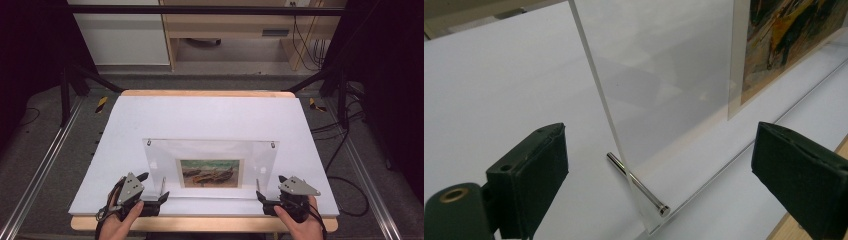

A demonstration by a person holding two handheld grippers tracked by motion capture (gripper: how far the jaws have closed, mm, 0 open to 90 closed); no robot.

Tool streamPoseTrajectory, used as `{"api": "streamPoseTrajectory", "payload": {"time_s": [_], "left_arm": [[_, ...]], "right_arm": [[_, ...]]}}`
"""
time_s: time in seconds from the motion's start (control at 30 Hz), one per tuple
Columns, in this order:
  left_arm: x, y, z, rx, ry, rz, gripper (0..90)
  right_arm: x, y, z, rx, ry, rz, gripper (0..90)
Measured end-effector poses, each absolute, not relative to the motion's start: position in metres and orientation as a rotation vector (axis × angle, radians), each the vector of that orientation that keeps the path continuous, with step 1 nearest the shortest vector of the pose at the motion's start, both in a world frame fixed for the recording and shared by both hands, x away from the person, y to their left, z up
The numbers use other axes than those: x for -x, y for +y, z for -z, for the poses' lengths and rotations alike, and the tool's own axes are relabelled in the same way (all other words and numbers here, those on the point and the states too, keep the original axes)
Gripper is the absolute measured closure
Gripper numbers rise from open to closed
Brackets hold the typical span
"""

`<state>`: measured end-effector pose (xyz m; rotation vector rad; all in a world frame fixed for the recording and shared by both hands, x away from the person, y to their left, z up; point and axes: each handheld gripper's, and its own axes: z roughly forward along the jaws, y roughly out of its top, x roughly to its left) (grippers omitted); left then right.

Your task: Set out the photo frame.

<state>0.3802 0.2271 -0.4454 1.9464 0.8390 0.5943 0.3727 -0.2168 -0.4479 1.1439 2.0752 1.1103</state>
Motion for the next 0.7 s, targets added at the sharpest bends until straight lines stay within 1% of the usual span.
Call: {"api": "streamPoseTrajectory", "payload": {"time_s": [0.4, 0.7], "left_arm": [[-0.378, 0.241, 0.444, -1.941, 0.837, -0.626, 7.5], [-0.378, 0.27, 0.442, -1.919, 0.89, -0.633, 7.4]], "right_arm": [[-0.363, -0.235, 0.447, -1.188, 2.021, -1.119, 12.5], [-0.352, -0.256, 0.445, -1.239, 1.948, -1.131, 13.8]]}}
